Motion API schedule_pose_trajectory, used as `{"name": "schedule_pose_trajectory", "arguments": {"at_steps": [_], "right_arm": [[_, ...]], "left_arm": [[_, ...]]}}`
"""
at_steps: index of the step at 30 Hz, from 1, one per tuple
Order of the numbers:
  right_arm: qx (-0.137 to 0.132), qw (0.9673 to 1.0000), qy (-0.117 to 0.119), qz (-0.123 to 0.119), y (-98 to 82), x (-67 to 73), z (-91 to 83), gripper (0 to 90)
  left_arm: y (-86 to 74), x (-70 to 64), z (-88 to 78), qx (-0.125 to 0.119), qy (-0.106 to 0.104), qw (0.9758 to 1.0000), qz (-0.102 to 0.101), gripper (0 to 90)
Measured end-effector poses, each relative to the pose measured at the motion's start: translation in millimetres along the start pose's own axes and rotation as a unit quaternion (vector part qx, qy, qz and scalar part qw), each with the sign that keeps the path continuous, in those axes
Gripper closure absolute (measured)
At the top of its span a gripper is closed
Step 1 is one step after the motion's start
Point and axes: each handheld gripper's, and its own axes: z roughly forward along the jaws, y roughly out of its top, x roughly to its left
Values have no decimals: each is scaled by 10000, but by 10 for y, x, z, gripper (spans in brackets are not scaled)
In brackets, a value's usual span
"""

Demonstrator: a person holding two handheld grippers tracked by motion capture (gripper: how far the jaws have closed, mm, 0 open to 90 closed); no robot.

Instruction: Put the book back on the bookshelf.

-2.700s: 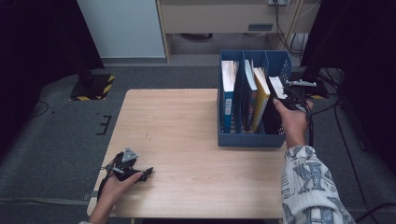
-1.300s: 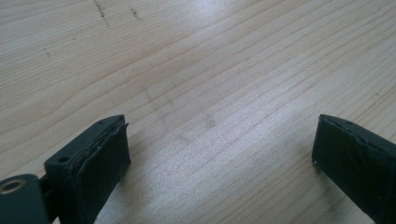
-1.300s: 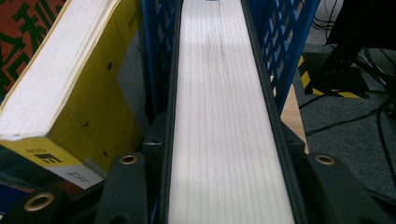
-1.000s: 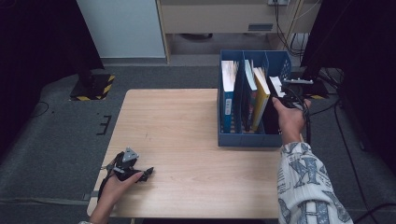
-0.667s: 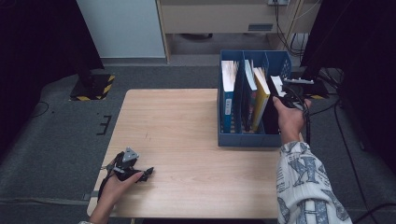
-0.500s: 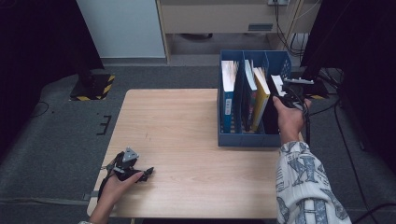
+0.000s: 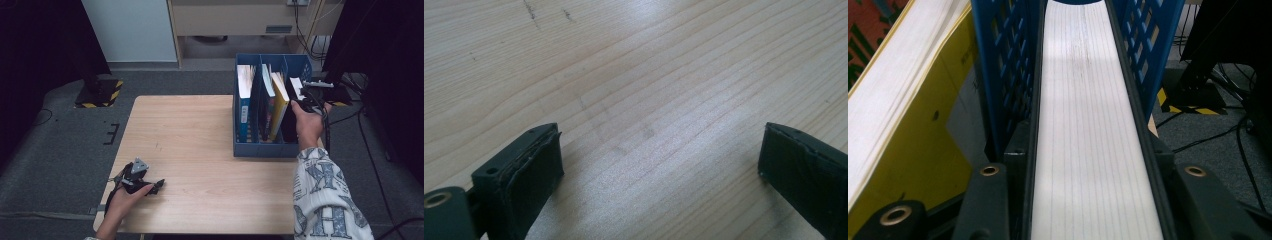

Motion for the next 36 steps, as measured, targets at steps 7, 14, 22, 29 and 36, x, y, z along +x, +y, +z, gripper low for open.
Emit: {"name": "schedule_pose_trajectory", "arguments": {"at_steps": [7, 14, 22, 29, 36], "right_arm": [[24, 10000, -40, -71, 69, 12, 33, 536], [43, 10000, -50, -56, 93, 6, 67, 536], [128, 9997, -96, -160, 128, 11, 149, 535], [74, 9999, -52, -107, 154, -1, 183, 535], [97, 9998, -28, -197, 138, 42, 219, 534]], "left_arm": [[0, -3, 2, -14, -1, 10000, -19, 32], [1, -1, 1, -12, -2, 10000, 4, 33], [5, 2, 0, 8, -15, 10000, 25, 33], [7, 2, 1, 16, -19, 10000, 29, 33], [7, 2, 1, 14, -18, 10000, 29, 33]]}}
